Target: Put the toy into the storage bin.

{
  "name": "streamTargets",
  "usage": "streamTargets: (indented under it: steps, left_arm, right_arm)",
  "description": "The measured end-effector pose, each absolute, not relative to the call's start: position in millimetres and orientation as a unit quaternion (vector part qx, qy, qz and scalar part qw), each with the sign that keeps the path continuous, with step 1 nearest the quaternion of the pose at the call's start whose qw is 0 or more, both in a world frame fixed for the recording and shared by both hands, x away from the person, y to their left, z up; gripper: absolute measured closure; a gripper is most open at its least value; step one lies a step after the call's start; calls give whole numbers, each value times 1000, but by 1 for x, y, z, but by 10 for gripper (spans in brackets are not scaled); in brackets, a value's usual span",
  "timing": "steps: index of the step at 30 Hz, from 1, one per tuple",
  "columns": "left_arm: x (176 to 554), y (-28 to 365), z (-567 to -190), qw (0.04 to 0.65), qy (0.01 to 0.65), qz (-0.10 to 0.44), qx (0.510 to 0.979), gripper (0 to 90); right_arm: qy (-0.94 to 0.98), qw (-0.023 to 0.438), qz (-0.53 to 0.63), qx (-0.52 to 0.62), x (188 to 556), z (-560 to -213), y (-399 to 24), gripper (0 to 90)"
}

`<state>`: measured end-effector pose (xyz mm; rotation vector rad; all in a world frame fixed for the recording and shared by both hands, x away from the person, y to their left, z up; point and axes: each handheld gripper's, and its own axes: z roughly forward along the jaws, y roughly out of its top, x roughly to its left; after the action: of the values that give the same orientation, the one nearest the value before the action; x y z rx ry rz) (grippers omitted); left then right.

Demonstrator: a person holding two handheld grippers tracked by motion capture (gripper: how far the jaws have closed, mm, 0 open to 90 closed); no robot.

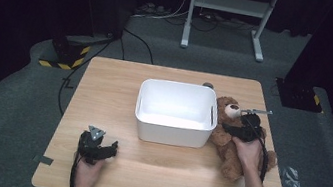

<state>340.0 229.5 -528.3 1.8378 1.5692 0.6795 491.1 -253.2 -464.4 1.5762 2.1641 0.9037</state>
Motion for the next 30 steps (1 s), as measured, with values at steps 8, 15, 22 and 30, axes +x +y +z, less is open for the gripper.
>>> streamTargets:
  steps: [8, 15, 22, 30]
  left_arm:
    - [341, 230, -528, 307, 586, 259, 704, 190]
    - [341, 230, -528, 306, 586, 258, 704, 190]
    - [341, 230, -528, 307, 586, 259, 704, 190]
    - [341, 230, -528, 307, 586, 258, 704, 194]
  right_arm:
    - [763, 156, 310, 546, 490, -470, -253, 337]
    - [755, 128, 337, 547, 491, -474, -273, 515]
    - [757, 142, 341, 539, 485, -472, -271, 600]
    - [764, 159, 352, 517, 478, -468, -271, 668]
